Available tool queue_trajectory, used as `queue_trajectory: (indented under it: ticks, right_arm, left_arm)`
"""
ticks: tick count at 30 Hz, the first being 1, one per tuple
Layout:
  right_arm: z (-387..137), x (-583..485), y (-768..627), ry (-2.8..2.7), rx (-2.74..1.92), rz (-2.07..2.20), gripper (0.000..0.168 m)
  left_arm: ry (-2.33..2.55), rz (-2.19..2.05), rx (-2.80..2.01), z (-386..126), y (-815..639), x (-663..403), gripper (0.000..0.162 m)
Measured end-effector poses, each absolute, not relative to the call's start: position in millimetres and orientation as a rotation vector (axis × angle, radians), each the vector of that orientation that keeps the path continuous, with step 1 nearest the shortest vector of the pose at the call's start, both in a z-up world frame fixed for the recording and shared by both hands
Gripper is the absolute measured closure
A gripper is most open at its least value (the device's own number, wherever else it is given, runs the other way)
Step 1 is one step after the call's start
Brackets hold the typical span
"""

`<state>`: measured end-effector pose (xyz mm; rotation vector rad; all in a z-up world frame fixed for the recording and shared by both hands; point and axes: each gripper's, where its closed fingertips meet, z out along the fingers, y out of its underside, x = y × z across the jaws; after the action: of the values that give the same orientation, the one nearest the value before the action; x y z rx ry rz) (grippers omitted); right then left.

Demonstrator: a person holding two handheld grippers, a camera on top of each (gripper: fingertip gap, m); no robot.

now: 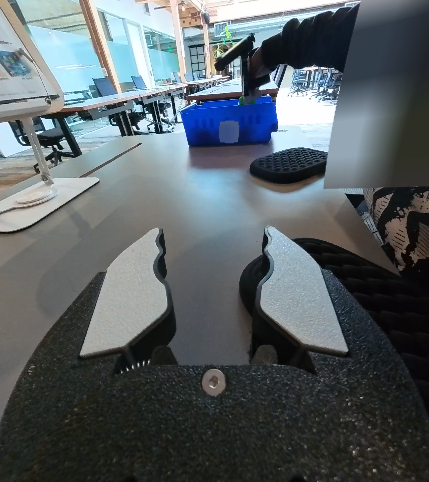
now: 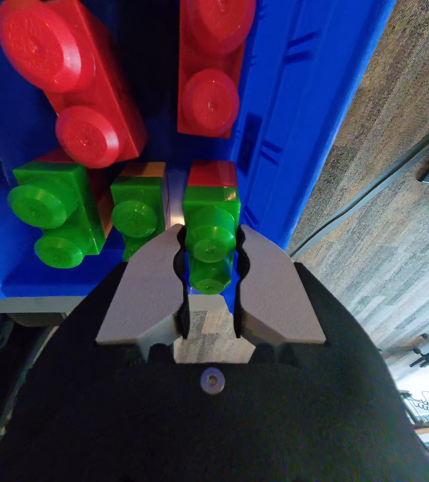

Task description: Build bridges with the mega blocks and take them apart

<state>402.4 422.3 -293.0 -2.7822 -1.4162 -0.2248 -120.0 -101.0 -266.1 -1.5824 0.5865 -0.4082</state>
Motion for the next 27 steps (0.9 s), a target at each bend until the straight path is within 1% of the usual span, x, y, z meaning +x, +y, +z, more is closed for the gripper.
queue_trajectory:
  ticks: [9, 19, 27]
  right_arm:
    - [-296.5, 399.4, 425.8, -1.445, -2.706, -0.292, 0.133]
    - [-311.8, 399.3, 421.4, -1.494, -2.759, -0.288, 0.133]
    - [-310.9, 399.3, 420.9, -1.506, -2.773, -0.282, 0.131]
  left_arm:
    - [0.591, -0.408, -1.587, -266.7, -100.6, -119.4, 0.091]
    - [0.594, -0.412, -1.593, -267.4, -100.3, -118.7, 0.091]
    - [0.597, -0.418, -1.598, -268.0, -100.0, -118.1, 0.092]
